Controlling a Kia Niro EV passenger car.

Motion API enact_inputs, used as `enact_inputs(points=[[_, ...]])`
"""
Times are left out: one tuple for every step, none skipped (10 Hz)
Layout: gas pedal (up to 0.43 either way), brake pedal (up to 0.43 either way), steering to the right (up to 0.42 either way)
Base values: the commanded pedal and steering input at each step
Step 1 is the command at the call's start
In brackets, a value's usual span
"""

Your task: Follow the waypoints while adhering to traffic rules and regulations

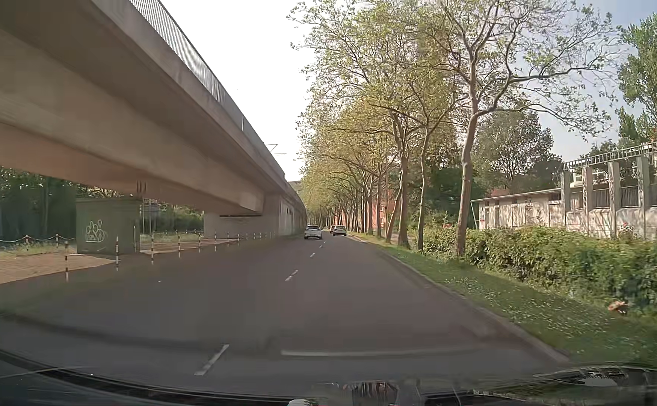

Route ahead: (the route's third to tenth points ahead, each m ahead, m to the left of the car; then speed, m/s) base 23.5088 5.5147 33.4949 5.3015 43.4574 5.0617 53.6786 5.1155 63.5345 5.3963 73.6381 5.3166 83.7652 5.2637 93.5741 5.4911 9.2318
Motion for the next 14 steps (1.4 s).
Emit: enact_inputs(points=[[0.220,0.000,0.010],[0.220,0.000,0.010],[0.220,0.000,0.010],[0.220,0.000,0.008],[0.220,0.000,0.006],[0.220,0.000,0.003],[0.220,0.000,0.001],[0.220,0.000,0.001],[0.189,0.000,0.001],[0.169,0.000,0.000],[0.169,0.000,0.001],[0.169,0.000,0.001],[0.169,0.000,0.000],[0.169,0.000,-0.001]])
